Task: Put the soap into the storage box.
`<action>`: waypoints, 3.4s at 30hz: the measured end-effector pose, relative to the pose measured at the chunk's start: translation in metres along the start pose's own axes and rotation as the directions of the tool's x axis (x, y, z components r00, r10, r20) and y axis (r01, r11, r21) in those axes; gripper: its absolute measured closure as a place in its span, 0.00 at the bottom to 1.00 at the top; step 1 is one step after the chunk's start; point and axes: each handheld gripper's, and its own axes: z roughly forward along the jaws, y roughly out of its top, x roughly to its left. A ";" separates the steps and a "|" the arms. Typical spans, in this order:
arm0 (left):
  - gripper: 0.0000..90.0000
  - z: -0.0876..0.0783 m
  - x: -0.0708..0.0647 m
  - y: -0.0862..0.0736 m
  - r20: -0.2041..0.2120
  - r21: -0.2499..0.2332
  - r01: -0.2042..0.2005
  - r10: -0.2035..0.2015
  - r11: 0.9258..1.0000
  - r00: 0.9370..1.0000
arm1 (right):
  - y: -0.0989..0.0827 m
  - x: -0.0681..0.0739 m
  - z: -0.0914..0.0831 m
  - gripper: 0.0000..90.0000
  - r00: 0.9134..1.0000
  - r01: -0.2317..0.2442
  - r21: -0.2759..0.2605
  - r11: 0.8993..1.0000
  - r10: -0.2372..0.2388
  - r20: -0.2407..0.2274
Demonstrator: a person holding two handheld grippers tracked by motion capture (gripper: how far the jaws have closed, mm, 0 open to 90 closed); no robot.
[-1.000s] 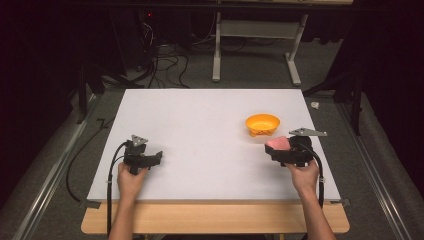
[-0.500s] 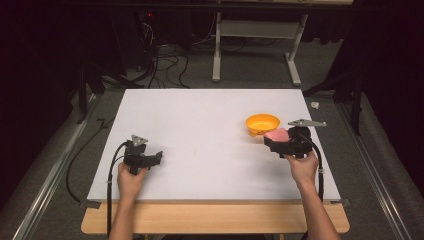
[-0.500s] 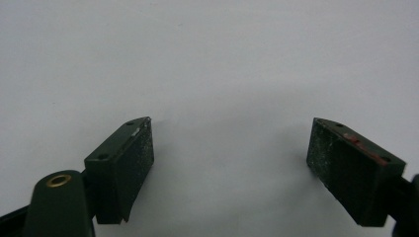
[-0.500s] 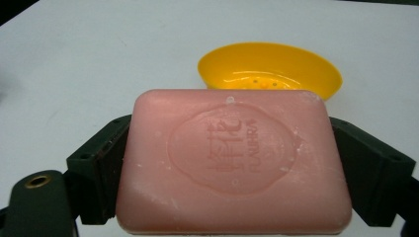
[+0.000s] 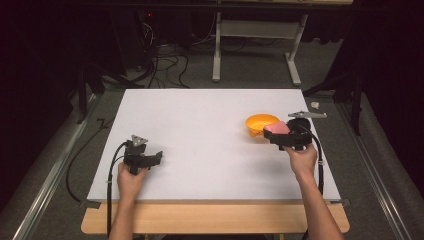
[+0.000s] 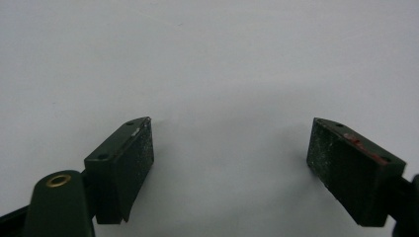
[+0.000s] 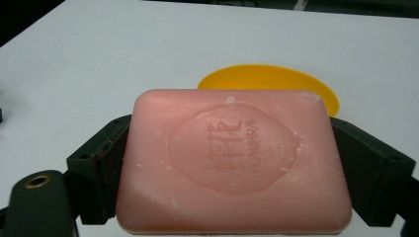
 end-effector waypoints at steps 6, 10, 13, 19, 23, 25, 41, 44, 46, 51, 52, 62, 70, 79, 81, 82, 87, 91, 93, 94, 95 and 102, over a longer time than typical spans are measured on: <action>0.21 0.000 0.000 0.000 0.000 -0.002 0.000 0.000 1.000 1.000 | 0.008 0.001 0.002 0.15 1.000 0.000 0.006 1.000 0.000 0.001; 0.21 0.000 0.000 0.000 0.000 -0.001 0.000 0.000 1.000 1.000 | 0.011 0.000 0.005 0.15 1.000 -0.012 0.007 1.000 0.012 -0.005; 0.21 0.000 0.000 0.000 -0.001 -0.001 -0.001 0.001 1.000 1.000 | 0.014 -0.001 0.008 0.15 1.000 -0.017 0.009 1.000 0.017 -0.006; 0.21 0.000 0.000 0.000 -0.001 -0.001 -0.002 0.002 1.000 1.000 | 0.021 -0.001 0.013 0.15 1.000 -0.027 0.021 0.999 0.027 -0.005; 0.21 0.000 0.000 0.000 -0.001 -0.002 -0.002 0.002 1.000 1.000 | 0.024 -0.003 0.018 0.15 0.999 -0.046 0.022 0.999 0.046 -0.007; 0.21 0.000 0.000 0.000 -0.001 -0.001 -0.002 0.002 1.000 1.000 | 0.026 -0.004 0.020 0.15 0.999 -0.045 0.026 0.999 0.045 -0.003; 0.21 0.000 0.000 0.000 0.000 -0.001 -0.002 0.002 1.000 1.000 | 0.034 -0.010 0.044 0.15 0.997 -0.078 0.083 0.994 0.077 0.023; 0.21 0.000 0.000 0.000 0.000 0.000 -0.002 0.002 1.000 1.000 | 0.036 -0.010 0.048 0.15 0.997 -0.080 0.088 0.993 0.078 0.029; 0.21 0.000 0.000 0.000 0.000 0.000 -0.002 0.002 1.000 1.000 | 0.038 -0.010 0.050 0.15 0.997 -0.078 0.095 0.992 0.075 0.033; 0.21 0.000 0.000 0.000 0.000 0.000 -0.002 0.002 1.000 1.000 | 0.043 -0.008 0.054 0.15 0.997 -0.075 0.095 0.993 0.072 0.042; 0.21 0.000 0.000 0.000 0.000 0.000 -0.002 0.002 1.000 1.000 | 0.044 -0.008 0.055 0.15 0.996 -0.078 0.094 0.993 0.074 0.041; 0.21 0.000 0.000 0.000 0.000 0.000 -0.002 0.002 1.000 1.000 | 0.050 -0.007 0.066 0.15 0.996 -0.073 0.123 0.990 0.065 0.067; 0.21 0.000 0.000 0.000 0.000 0.000 -0.002 0.002 1.000 1.000 | 0.049 -0.009 0.080 0.15 0.993 -0.091 0.177 0.980 0.076 0.089; 0.21 0.000 0.000 0.000 -0.001 -0.001 -0.002 0.002 1.000 1.000 | 0.046 -0.015 0.091 0.15 0.988 -0.127 0.222 0.967 0.104 0.112; 0.21 0.000 0.000 0.000 -0.001 -0.001 -0.002 0.002 1.000 1.000 | 0.045 -0.016 0.093 0.15 0.987 -0.136 0.224 0.965 0.112 0.119; 0.21 0.000 0.000 0.000 -0.001 -0.001 -0.002 0.002 1.000 1.000 | 0.045 -0.016 0.094 0.15 0.986 -0.137 0.231 0.963 0.111 0.121; 0.21 0.000 0.000 0.000 -0.001 -0.001 -0.002 0.002 1.000 1.000 | 0.045 -0.018 0.097 0.15 0.984 -0.149 0.241 0.959 0.119 0.135; 0.21 0.000 0.000 0.000 -0.002 -0.002 -0.003 0.003 1.000 1.000 | 0.044 -0.020 0.101 0.15 0.982 -0.161 0.259 0.953 0.127 0.142; 0.21 0.000 0.000 0.000 -0.002 -0.002 -0.003 0.003 1.000 1.000 | 0.043 -0.021 0.103 0.15 0.981 -0.165 0.265 0.950 0.130 0.143; 0.21 0.000 0.000 0.000 -0.002 -0.002 -0.003 0.003 1.000 1.000 | 0.043 -0.021 0.104 0.15 0.980 -0.169 0.266 0.949 0.134 0.144; 0.21 0.000 0.000 0.000 -0.002 -0.002 -0.003 0.003 1.000 1.000 | 0.042 -0.021 0.104 0.15 0.980 -0.170 0.268 0.948 0.135 0.145; 0.21 0.000 0.000 0.000 -0.002 -0.002 -0.003 0.003 1.000 1.000 | 0.043 -0.019 0.107 0.15 0.979 -0.169 0.270 0.948 0.130 0.158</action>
